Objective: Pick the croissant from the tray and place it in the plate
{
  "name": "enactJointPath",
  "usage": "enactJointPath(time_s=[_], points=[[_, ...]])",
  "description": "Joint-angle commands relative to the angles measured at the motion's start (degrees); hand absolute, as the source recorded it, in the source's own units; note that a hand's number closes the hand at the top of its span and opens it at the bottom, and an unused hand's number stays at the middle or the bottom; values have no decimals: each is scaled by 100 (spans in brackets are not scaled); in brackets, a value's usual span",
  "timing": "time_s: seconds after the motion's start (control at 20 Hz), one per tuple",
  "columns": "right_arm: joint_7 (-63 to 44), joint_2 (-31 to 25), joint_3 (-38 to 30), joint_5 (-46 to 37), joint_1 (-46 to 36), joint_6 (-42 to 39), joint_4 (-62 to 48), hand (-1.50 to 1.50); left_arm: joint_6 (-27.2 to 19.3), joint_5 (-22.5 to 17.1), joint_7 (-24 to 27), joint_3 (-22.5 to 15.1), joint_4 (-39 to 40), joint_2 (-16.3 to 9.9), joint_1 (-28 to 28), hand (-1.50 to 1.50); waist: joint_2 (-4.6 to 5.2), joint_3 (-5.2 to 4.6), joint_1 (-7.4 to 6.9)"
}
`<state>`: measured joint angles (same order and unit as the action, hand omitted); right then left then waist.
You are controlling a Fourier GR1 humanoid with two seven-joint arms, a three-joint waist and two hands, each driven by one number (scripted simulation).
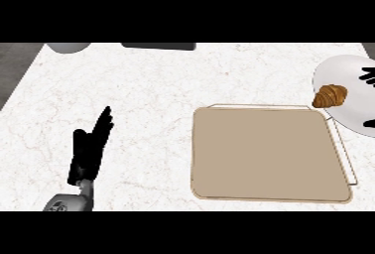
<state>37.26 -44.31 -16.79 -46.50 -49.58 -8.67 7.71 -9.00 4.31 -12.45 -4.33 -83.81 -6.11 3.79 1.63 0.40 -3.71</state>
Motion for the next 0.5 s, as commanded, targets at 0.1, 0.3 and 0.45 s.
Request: enactJointPath(time_s=[0.1,0.3,0.45], points=[[846,-142,-1158,1204,-82,-901,-264,-150,54,-67,22,101,-90,-99,-112,0,-34,15,84],[663,-407,-1670,1723,-203,-1559,-463,-150,-7,-33,64,123,65,-43,46,0,16,10,55],[908,-643,-1744,1822,144,-2120,-490,-150,81,-112,67,170,120,-75,35,0,28,14,82]])
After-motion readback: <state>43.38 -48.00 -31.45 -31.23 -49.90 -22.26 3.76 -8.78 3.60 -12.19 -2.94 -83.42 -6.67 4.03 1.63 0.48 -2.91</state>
